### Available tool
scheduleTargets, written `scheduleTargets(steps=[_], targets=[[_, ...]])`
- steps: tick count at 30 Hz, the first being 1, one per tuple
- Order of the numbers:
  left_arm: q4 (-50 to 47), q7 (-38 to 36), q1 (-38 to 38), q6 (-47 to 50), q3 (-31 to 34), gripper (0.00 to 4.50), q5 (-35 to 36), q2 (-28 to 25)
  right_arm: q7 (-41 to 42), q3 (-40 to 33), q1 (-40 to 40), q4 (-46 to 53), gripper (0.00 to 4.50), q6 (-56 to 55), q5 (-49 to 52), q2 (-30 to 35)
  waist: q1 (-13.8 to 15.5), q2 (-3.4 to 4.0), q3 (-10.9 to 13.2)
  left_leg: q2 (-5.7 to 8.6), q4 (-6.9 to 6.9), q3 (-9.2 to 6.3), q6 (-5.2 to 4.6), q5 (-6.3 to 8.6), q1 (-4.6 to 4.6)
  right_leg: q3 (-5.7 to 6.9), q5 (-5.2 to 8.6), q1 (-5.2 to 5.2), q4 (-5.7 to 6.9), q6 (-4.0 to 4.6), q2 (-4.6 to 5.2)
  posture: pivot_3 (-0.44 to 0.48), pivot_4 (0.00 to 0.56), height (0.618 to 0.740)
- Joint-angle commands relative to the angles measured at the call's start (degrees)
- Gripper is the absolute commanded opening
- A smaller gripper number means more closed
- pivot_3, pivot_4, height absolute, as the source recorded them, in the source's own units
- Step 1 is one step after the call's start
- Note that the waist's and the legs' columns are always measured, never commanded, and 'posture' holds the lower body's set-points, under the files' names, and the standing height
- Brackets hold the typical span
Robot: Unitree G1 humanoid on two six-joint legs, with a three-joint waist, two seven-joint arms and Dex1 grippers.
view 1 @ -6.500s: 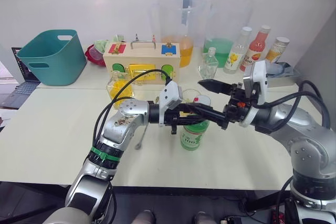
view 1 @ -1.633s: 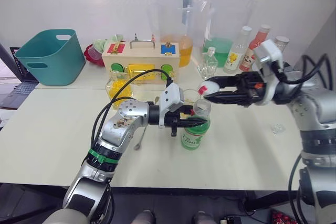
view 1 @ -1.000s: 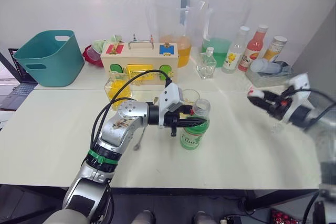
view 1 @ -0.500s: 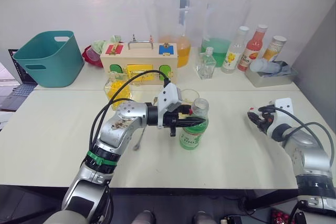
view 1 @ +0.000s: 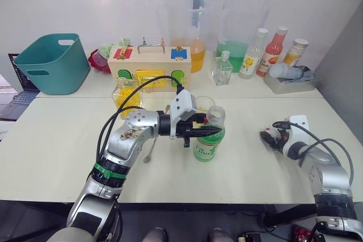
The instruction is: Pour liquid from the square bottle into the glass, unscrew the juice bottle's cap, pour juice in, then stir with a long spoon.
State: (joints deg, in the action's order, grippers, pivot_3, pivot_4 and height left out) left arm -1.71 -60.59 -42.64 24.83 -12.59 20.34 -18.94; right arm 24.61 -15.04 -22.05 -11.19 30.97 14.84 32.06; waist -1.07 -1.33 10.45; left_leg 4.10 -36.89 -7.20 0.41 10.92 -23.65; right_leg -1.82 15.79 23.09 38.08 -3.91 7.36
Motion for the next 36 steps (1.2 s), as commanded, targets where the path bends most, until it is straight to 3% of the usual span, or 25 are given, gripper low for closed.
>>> scheduleTargets(steps=[1, 6, 14, 17, 23, 36], targets=[[-0.1, -0.4, 0.2, -0.5, -1.0, 1.26, 0.0, 0.4, 1.0, -1.3, -1.2, 5.5, 4.46, 0.7, 2.5, 0.3, 0.0, 0.00, 0.0, 0.00, 0.00, 0.01, 0.00, 0.00, 0.00, -0.01, 0.00, 0.00, 0.00, 0.00, 0.00, 0.000, 0.150, 0.740], [-0.2, -0.5, 0.3, -0.6, -0.8, 1.26, 0.1, 0.1, 3.7, -3.0, -4.0, 10.1, 4.46, 2.1, 6.7, 1.6, 0.0, 0.00, 0.0, 0.00, 0.00, 0.01, 0.00, 0.00, 0.00, -0.01, 0.00, 0.00, -0.01, 0.00, 0.00, 0.000, 0.150, 0.740], [-3.6, 0.4, 1.1, 1.5, 0.9, 1.26, 1.4, -1.4, 20.9, -1.1, -12.6, 9.8, 4.46, -0.8, 10.9, 14.0, 0.0, -0.01, 0.0, -0.02, 0.00, 0.01, -0.03, 0.02, 0.01, 0.00, 0.00, -0.05, -0.04, -0.01, -0.02, 0.000, 0.150, 0.740], [-4.7, 0.8, 1.4, 2.4, 1.3, 1.26, 1.8, -2.0, 24.4, -0.2, -14.5, 8.7, 4.46, -2.2, 10.9, 15.6, -0.6, -0.01, 0.0, -0.06, 0.01, 0.04, -0.03, 0.02, 0.02, -0.01, 0.01, -0.02, -0.04, -0.01, -0.04, 0.000, 0.150, 0.740], [-12.6, 4.5, 6.0, 7.9, 5.7, 1.26, 4.8, -6.5, 41.3, 4.1, -16.2, 14.6, 4.46, 5.6, 21.1, 19.2, -1.7, -0.02, 0.0, -0.11, 0.04, 0.04, -0.07, 0.04, 0.02, -0.06, 0.00, 0.03, -0.03, -0.01, -0.10, 0.000, 0.150, 0.740], [-27.1, 16.9, 10.0, 22.0, 19.5, 1.26, 15.3, -13.8, 45.9, 6.8, -18.2, 18.6, 4.46, 15.2, 29.4, 18.8, -1.2, -0.09, 0.1, -0.10, 0.03, 0.03, -0.08, 0.05, -0.04, -0.09, 0.00, 0.08, -0.04, -0.01, -0.09, 0.000, 0.150, 0.740]])
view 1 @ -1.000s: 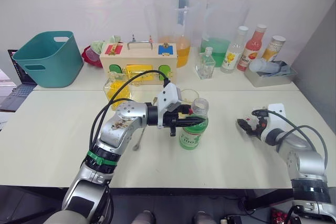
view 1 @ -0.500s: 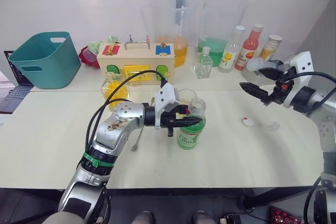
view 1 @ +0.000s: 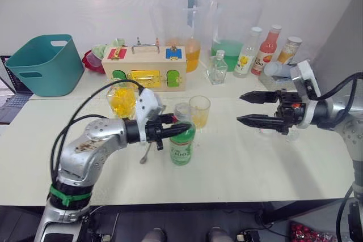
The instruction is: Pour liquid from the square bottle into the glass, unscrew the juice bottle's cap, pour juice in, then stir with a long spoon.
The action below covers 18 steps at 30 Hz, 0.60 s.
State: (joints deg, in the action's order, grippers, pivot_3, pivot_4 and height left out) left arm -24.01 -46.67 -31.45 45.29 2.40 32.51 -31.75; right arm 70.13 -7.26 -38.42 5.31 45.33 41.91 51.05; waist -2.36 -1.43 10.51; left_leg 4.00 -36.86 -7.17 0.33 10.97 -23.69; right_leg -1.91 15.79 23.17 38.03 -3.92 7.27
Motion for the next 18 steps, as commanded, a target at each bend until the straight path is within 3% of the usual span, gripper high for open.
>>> scheduleTargets(steps=[1, 7, 18], targets=[[-5.2, 3.6, -1.2, 2.1, 4.9, 1.26, 3.5, -1.4, 0.4, -1.0, -1.9, 2.2, 4.46, 0.9, 2.5, -0.3, 0.2, 0.00, 0.0, 0.01, 0.00, 0.00, 0.00, 0.00, 0.00, 0.00, 0.00, 0.00, 0.00, 0.00, 0.02, 0.000, 0.150, 0.740], [-5.5, 8.3, -2.0, 3.7, 9.6, 1.26, 4.7, -3.9, -1.0, -1.2, -2.4, 3.3, 4.46, 0.5, 3.6, -2.7, 0.4, -0.06, 0.0, 0.02, 0.00, 0.00, 0.01, 0.00, -0.01, 0.00, 0.00, 0.01, 0.00, 0.00, 0.02, 0.000, 0.150, 0.740], [-0.3, 8.3, -4.3, 3.1, 9.7, 1.26, 6.8, -4.4, -4.0, -2.3, -0.4, 5.3, 4.46, -1.0, 3.3, -5.4, 1.4, -0.09, 0.0, 0.03, 0.00, 0.00, 0.01, 0.01, -0.06, 0.00, -0.01, 0.06, 0.00, 0.01, 0.03, 0.000, 0.150, 0.740]])
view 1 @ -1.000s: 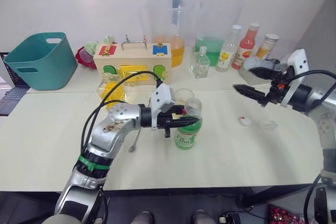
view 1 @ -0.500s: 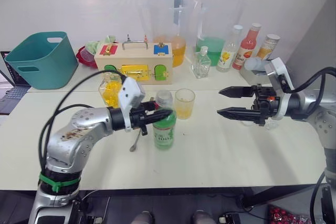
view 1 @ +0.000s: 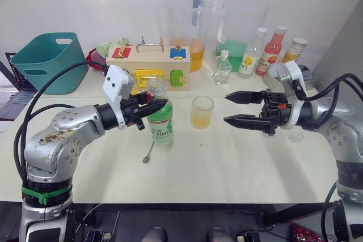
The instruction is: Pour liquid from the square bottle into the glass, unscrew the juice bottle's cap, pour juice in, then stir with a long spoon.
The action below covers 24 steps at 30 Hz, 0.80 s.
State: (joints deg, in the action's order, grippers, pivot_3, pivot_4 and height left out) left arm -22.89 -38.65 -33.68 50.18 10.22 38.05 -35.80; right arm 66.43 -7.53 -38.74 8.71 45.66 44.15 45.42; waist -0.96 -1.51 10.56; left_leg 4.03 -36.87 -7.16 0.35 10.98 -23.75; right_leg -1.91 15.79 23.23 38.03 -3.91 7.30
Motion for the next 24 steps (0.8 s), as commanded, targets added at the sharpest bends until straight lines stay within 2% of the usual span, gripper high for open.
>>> scheduleTargets(steps=[1, 5, 7, 10, 19, 24], targets=[[-1.3, 0.3, -2.0, -1.9, 1.9, 1.26, 1.4, -0.5, -0.4, -2.0, -0.1, 1.9, 4.46, -1.3, 1.1, 0.2, 0.0, 0.00, 0.0, 0.00, 0.00, 0.00, 0.00, 0.00, 0.00, 0.00, 0.00, 0.01, 0.00, 0.00, 0.00, 0.000, 0.150, 0.740], [3.2, -0.3, -3.9, -4.9, 0.0, 1.26, -1.1, 0.0, -2.3, -2.7, 1.9, 2.9, 4.46, -2.4, 0.5, -0.3, 0.1, -0.01, 0.0, 0.00, 0.00, 0.00, 0.00, 0.00, 0.00, 0.00, 0.00, 0.01, 0.01, 0.00, 0.00, 0.000, 0.150, 0.740], [11.1, 1.6, -8.7, -11.9, -5.3, 1.26, -9.6, 0.9, -4.7, -4.0, 3.9, 5.1, 4.46, -2.0, 1.1, -0.5, 0.3, -0.04, 0.0, 0.01, -0.01, 0.01, 0.03, -0.02, 0.00, 0.00, 0.00, 0.00, 0.00, 0.00, 0.00, 0.000, 0.150, 0.740], [19.1, 2.9, -12.9, -19.4, -9.8, 1.26, -17.4, 1.9, -7.2, -5.9, 6.7, 8.5, 4.46, -1.0, 2.5, -0.2, 0.7, -0.06, 0.0, 0.02, -0.02, 0.02, 0.09, -0.06, -0.01, 0.01, 0.00, -0.04, -0.06, 0.00, 0.00, 0.000, 0.150, 0.740], [42.1, 1.0, -24.5, -32.6, -16.2, 1.26, -28.5, 6.1, -15.3, -9.8, 11.3, 16.2, 4.46, 1.2, 6.6, -0.2, 0.2, -0.14, 0.1, 0.06, -0.02, 0.01, 0.01, -0.01, -0.10, 0.01, -0.03, 0.07, -0.02, -0.04, 0.04, 0.000, 0.150, 0.740], [57.2, 0.4, -31.6, -44.9, -18.7, 1.26, -34.1, 9.8, -20.0, -11.4, 12.4, 19.5, 4.46, 2.4, 8.9, -0.2, 0.2, -0.19, 0.1, 0.06, -0.02, 0.02, 0.00, -0.01, -0.10, 0.01, -0.03, 0.07, 0.00, -0.05, 0.04, 0.000, 0.150, 0.740]])
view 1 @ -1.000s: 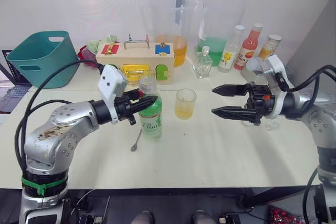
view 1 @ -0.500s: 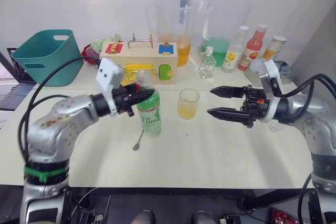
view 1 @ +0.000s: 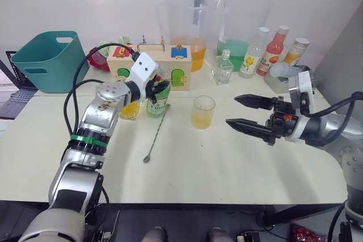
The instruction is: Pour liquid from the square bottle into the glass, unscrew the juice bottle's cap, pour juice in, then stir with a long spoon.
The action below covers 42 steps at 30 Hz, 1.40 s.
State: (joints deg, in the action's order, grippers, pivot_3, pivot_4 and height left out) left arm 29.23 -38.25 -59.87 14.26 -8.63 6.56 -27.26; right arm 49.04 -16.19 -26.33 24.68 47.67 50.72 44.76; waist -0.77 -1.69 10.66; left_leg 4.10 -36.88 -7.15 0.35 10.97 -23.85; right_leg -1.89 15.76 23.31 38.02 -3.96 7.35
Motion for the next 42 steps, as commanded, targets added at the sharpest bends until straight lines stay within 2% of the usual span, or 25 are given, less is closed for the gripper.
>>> scheduleTargets(steps=[1, 5, 11, 16, 25, 35, 42], targets=[[7.3, 0.0, -6.5, -11.0, -0.1, 1.26, -3.3, 1.9, -3.3, -3.0, 0.2, 3.9, 4.46, 0.5, 2.8, 0.5, 0.1, -0.02, 0.0, 0.01, 0.00, 0.00, 0.00, 0.00, 0.00, 0.00, 0.00, 0.00, 0.01, -0.01, 0.01, 0.000, 0.150, 0.740], [17.3, 3.2, -10.4, -21.5, -1.2, 1.26, -8.0, 4.0, -6.8, -3.4, 0.9, 6.0, 4.46, 1.3, 4.9, 0.5, 0.0, -0.06, 0.0, 0.03, 0.00, 0.00, -0.01, 0.01, -0.02, 0.00, -0.01, 0.00, 0.00, -0.02, 0.03, 0.000, 0.150, 0.740], [29.9, 6.6, -14.6, -31.7, -1.6, 1.26, -12.7, 7.0, -9.4, -4.3, 3.5, 7.3, 4.46, 1.4, 4.8, 2.4, 0.0, -0.09, 0.0, 0.04, -0.01, 0.01, -0.02, 0.01, -0.02, 0.00, -0.02, 0.00, 0.02, -0.04, 0.03, 0.000, 0.150, 0.740], [35.2, 8.8, -16.4, -34.2, -2.0, 1.26, -15.4, 9.6, -11.3, -5.1, 5.4, 8.2, 4.46, 0.9, 5.3, 3.3, 0.0, -0.11, 0.1, 0.07, -0.04, 0.01, -0.03, 0.01, -0.06, 0.01, -0.04, 0.00, 0.01, -0.08, 0.04, 0.000, 0.150, 0.740], [37.2, 16.4, -17.0, -38.1, -5.8, 1.26, -23.6, 11.8, -12.2, -6.7, 8.1, 8.6, 4.46, -0.4, 4.7, 4.1, -0.1, -0.11, 0.1, 0.07, -0.10, 0.01, -0.05, 0.01, -0.09, 0.01, -0.06, -0.02, 0.02, -0.12, 0.04, 0.000, 0.150, 0.740], [37.4, 24.9, -16.0, -42.8, -11.6, 1.26, -32.6, 11.2, -14.7, -6.1, 8.4, 8.8, 4.46, -0.5, 5.0, 3.2, 0.0, -0.12, 0.1, 0.08, -0.10, 0.01, -0.05, 0.01, -0.10, 0.01, -0.06, -0.01, 0.01, -0.13, 0.04, 0.000, 0.150, 0.740], [38.1, 29.1, -16.2, -44.0, -14.5, 1.26, -37.2, 10.6, -17.8, -5.2, 9.7, 6.1, 4.46, 0.6, 1.6, 3.9, 0.0, -0.12, 0.1, 0.09, -0.10, 0.01, -0.05, 0.01, -0.11, 0.01, -0.07, -0.01, 0.01, -0.13, 0.04, 0.000, 0.150, 0.740]])
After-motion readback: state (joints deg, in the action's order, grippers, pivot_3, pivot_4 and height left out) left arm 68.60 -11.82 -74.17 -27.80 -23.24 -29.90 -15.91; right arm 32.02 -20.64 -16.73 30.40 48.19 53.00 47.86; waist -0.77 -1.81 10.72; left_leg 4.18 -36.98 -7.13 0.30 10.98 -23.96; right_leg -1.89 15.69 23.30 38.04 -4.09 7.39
